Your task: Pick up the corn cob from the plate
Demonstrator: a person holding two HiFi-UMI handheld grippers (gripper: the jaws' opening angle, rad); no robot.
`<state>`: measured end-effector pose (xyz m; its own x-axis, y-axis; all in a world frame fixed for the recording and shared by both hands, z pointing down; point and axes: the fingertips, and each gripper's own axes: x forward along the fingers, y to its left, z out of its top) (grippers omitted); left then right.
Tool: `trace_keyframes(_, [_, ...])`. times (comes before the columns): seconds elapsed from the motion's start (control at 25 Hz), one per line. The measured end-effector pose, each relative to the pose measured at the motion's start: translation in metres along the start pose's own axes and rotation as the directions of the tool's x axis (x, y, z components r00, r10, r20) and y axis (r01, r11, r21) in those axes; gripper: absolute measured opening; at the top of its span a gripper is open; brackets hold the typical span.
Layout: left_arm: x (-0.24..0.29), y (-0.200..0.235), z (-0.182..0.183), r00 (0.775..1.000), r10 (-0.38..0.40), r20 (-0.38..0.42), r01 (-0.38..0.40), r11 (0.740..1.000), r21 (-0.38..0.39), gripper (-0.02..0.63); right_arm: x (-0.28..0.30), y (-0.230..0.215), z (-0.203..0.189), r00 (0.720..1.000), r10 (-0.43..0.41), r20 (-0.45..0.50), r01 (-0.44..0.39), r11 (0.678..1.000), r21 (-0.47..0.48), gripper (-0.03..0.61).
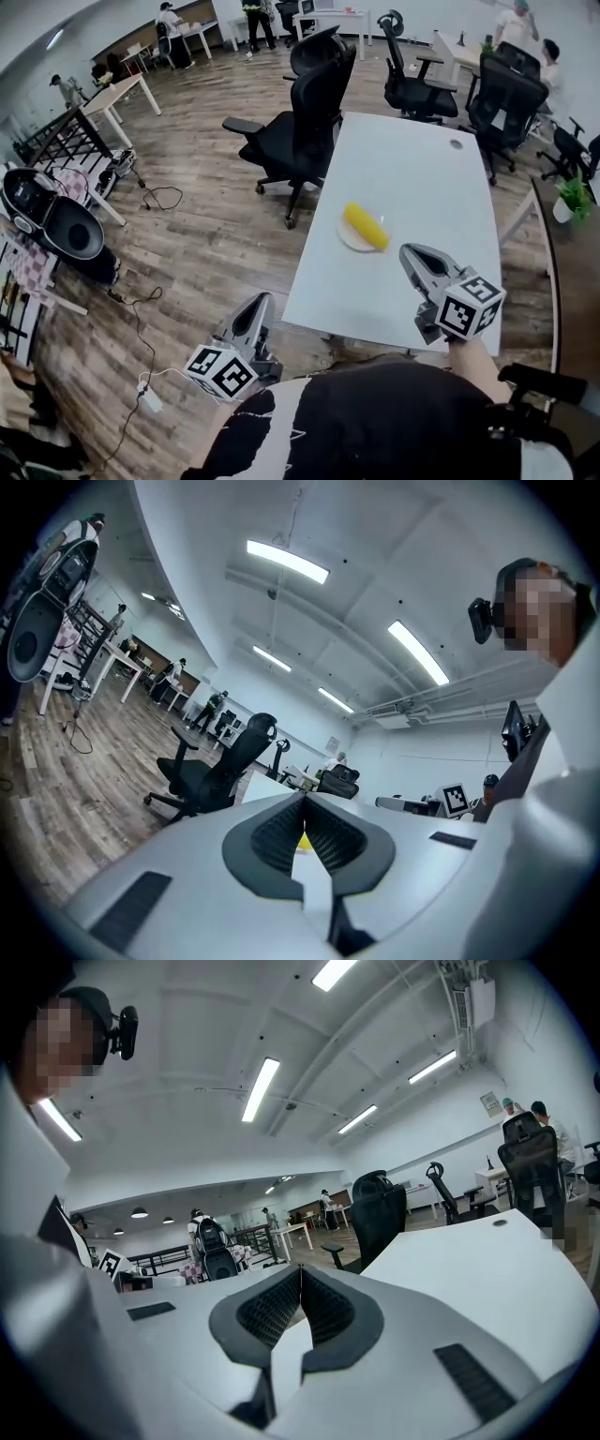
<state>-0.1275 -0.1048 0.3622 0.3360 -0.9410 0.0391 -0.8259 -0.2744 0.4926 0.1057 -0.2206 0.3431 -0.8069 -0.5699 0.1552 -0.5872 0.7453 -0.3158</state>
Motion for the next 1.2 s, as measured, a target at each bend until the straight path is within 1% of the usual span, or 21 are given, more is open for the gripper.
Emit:
trace_keyframes(0.2, [0.002,0.012,-0.004,0.998,0.047,-0.030,-0.047,0.999,0.004,0.012,0.024,-0.019,0.000,1.000,0.013,0.001,-0.013,1.000,0.003,0.017])
trace_keyframes(0.4, [0.000,0.026,-0.007,0.994,0.083,-0.064,-0.084,0.996,-0.015,0.012,0.044,-0.035,-0.006,1.000,0.004,-0.012,-0.003,0.998,0.058,0.017])
trace_keyframes(0.6, [0.014,0.045,-0.008,0.992,0.085,-0.094,-0.089,0.995,-0.036,0.012,0.064,-0.043,-0.019,0.999,0.005,-0.034,-0.002,0.996,0.086,0.017])
trace_keyframes(0.76, [0.025,0.069,-0.013,0.990,0.092,-0.111,-0.096,0.995,-0.037,0.012,0.076,-0.049,-0.032,0.998,-0.030,-0.058,0.035,0.994,0.104,0.017])
trace_keyframes(0.84, [0.034,0.081,-0.011,0.989,0.084,-0.122,-0.090,0.995,-0.045,0.012,0.083,-0.053,-0.033,0.996,-0.060,-0.063,0.067,0.990,0.121,0.017])
trace_keyframes(1.04, [0.063,0.107,0.001,0.983,0.031,-0.182,-0.039,0.998,-0.045,0.012,0.105,-0.063,-0.029,0.992,-0.122,-0.044,0.127,0.981,0.148,0.017])
trace_keyframes(1.2, [0.086,0.130,0.016,0.978,-0.010,-0.207,0.002,0.999,-0.035,0.012,0.121,-0.069,-0.028,0.991,-0.135,-0.014,0.136,0.980,0.147,0.017])
